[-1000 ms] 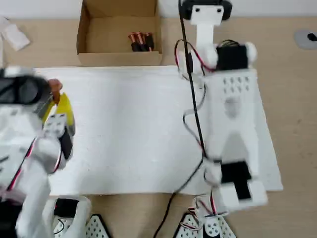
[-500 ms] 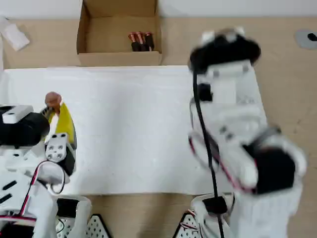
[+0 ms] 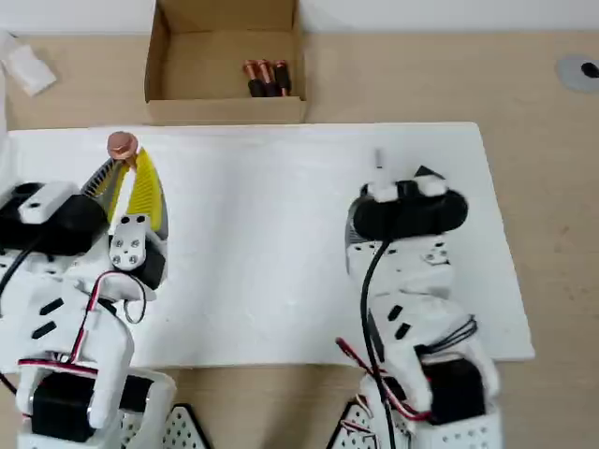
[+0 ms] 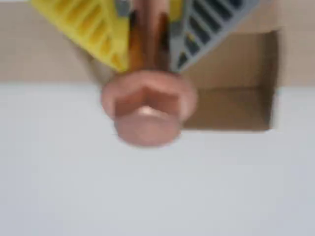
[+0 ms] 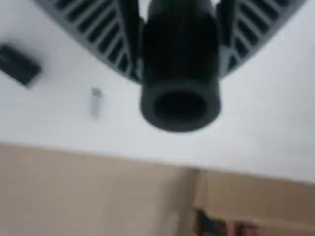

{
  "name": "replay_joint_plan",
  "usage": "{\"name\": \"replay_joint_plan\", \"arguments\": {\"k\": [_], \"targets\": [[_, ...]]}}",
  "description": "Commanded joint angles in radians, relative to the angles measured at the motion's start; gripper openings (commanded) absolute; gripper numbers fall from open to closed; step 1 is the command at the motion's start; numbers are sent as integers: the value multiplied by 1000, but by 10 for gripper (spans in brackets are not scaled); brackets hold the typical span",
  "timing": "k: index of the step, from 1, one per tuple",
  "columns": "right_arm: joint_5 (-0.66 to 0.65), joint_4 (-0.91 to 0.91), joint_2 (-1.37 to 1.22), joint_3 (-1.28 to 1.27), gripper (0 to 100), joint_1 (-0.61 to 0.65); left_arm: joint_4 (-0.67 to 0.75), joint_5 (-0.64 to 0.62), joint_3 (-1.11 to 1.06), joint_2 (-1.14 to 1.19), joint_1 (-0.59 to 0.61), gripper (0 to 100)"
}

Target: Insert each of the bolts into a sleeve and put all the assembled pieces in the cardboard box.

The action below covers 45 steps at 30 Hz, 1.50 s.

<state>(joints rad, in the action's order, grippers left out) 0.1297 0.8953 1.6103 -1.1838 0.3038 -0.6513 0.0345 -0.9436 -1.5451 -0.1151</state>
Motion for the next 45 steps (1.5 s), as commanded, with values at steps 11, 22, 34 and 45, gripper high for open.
{"name": "replay_joint_plan", "arguments": {"k": [11, 22, 34, 45], "targets": [[2, -351, 228, -360, 9, 469, 94, -68, -98, -5, -247, 6], [6, -356, 234, -354, 9, 473, 87, -203, -104, -12, -253, 6], [8, -391, 236, -360, 9, 516, 69, -198, -104, -7, -324, 6], [8, -390, 236, -360, 9, 516, -29, -118, -104, -7, -382, 6]]}}
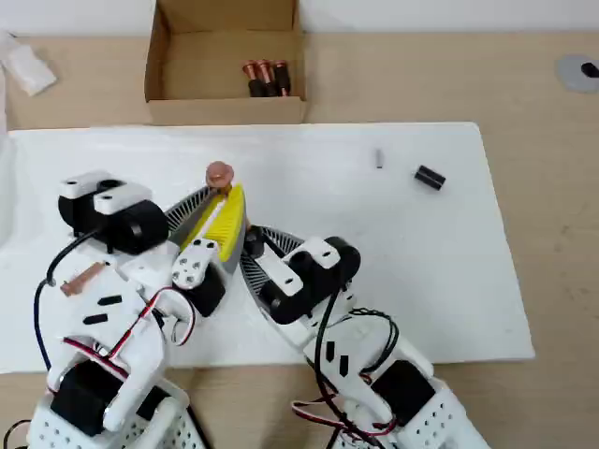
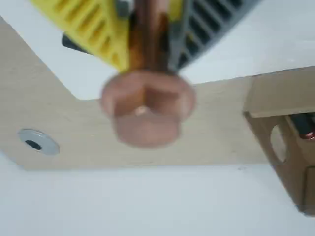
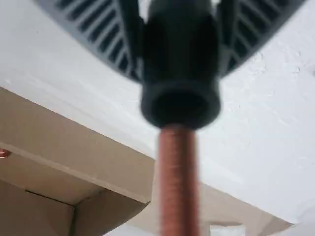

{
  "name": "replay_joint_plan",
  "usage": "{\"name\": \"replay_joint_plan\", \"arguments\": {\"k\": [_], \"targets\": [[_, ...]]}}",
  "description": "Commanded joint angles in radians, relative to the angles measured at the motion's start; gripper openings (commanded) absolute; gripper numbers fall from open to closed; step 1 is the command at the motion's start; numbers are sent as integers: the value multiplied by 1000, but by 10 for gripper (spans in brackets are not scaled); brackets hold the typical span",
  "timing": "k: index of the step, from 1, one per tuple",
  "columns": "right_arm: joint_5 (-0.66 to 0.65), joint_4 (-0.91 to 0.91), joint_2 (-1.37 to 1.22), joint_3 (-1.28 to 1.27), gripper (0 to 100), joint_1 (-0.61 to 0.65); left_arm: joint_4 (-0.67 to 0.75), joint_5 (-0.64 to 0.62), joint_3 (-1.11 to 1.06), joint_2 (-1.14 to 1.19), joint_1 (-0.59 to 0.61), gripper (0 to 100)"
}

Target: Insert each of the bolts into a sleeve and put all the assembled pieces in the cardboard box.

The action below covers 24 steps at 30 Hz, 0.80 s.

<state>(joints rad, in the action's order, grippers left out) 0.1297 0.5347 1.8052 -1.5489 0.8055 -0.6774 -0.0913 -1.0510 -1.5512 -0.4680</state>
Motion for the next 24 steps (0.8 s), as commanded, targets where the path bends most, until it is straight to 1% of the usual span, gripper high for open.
{"name": "replay_joint_plan", "arguments": {"k": [1, 18, 20, 24], "targets": [[8, -29, 41, 5, 9, 15, -2, 8, 3, -1, -32, 6], [8, -25, 41, 5, 9, 12, -11, 14, 3, -4, -32, 6], [8, -25, 39, 5, 9, 12, -35, 26, 11, -5, -34, 6], [8, -25, 31, 5, 9, 12, -98, 64, 12, -8, -103, 6]]}}
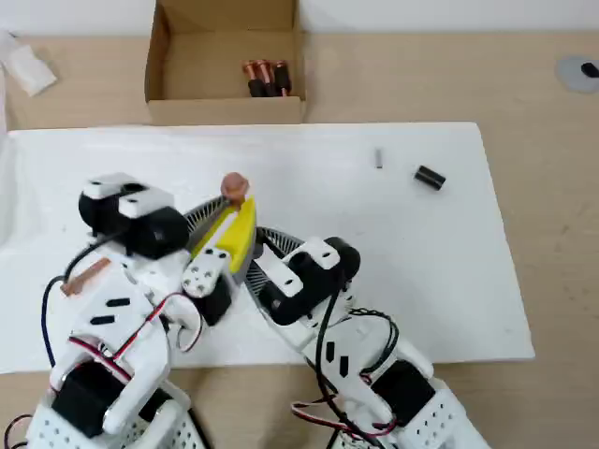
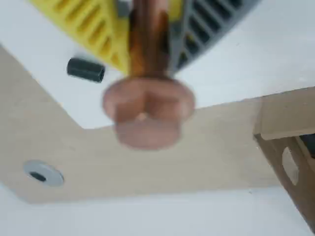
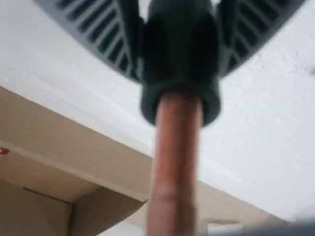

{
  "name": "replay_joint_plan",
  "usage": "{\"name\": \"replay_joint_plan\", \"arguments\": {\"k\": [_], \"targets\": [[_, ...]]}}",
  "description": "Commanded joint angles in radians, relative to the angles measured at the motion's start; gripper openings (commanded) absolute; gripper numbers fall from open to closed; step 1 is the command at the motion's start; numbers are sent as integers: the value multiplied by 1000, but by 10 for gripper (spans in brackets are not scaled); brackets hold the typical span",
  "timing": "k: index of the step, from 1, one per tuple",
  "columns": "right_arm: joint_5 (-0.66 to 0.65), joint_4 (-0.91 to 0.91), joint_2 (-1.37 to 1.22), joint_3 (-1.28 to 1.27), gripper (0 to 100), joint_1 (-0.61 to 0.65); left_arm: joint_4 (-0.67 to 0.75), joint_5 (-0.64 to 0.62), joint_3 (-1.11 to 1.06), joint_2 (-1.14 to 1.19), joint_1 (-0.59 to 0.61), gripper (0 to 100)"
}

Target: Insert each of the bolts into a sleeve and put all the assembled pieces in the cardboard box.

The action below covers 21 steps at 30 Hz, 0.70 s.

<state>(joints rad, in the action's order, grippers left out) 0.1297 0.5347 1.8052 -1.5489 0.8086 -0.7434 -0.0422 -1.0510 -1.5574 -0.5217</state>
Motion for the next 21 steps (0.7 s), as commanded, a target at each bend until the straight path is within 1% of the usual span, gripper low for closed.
{"name": "replay_joint_plan", "arguments": {"k": [1, 9, 11, 12, 14, 16, 21], "targets": [[8, -25, 31, 5, 9, 8, -40, 15, 12, -2, -61, 6], [5, -25, 31, 5, 9, 7, -51, 14, 51, -2, -64, 17], [5, -23, 31, 5, 9, 7, -60, 5, 51, -2, -57, 83], [5, -23, 31, 5, 9, 5, -77, -17, 55, -2, -41, 116], [5, -20, 30, 5, 9, 5, -133, -106, 94, 4, 11, 160], [5, 3, 30, 10, 9, -1, -173, -167, 127, 7, 57, 188], [5, 32, 30, 10, 9, -5, -213, -170, 173, 7, 126, 198]]}}
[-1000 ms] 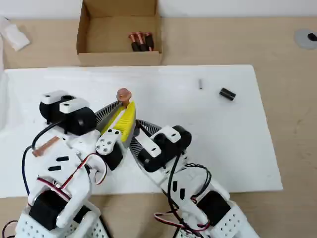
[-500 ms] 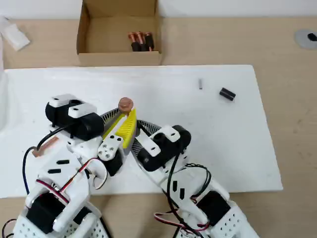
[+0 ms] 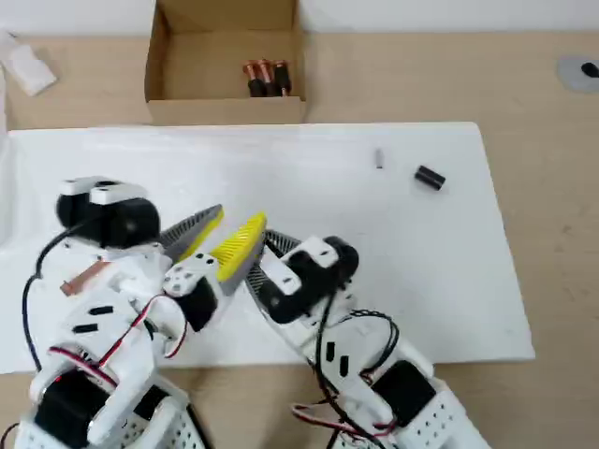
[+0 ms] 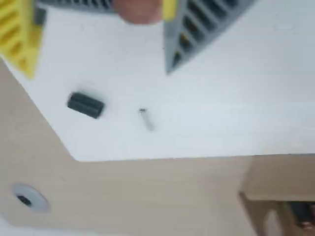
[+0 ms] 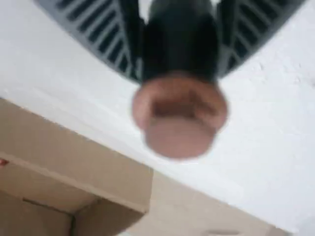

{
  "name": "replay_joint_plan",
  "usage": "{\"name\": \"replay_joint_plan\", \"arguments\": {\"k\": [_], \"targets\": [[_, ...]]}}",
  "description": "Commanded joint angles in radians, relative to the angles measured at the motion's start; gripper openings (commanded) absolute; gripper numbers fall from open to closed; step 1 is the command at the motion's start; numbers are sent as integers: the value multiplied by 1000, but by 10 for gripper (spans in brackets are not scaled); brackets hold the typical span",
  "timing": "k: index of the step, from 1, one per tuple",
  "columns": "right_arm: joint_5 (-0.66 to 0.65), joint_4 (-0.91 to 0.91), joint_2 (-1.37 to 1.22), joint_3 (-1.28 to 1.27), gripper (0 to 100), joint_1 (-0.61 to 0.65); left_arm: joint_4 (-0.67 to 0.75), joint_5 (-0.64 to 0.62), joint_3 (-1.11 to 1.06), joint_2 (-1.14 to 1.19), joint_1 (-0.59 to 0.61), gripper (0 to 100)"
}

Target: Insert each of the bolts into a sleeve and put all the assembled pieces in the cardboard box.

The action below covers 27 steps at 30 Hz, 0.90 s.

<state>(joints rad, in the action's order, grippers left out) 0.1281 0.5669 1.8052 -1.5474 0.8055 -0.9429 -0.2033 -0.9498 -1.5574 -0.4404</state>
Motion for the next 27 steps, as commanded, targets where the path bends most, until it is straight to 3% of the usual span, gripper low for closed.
{"name": "replay_joint_plan", "arguments": {"k": [1, 8, 10, 16, 27], "targets": [[6, -2, 30, 8, 9, -2, -18, -9, 86, 7, 58, 199], [11, -23, -22, 59, 9, -134, -61, -8, 232, 61, 187, 128], [11, -48, -110, 127, 9, -179, -98, 43, 252, 124, 236, 117], [31, -118, -565, 484, 9, -242, -146, 189, 292, 305, 385, 2], [55, -120, -1385, 1270, 9, -314, -155, 232, 256, 321, 535, 3]]}}
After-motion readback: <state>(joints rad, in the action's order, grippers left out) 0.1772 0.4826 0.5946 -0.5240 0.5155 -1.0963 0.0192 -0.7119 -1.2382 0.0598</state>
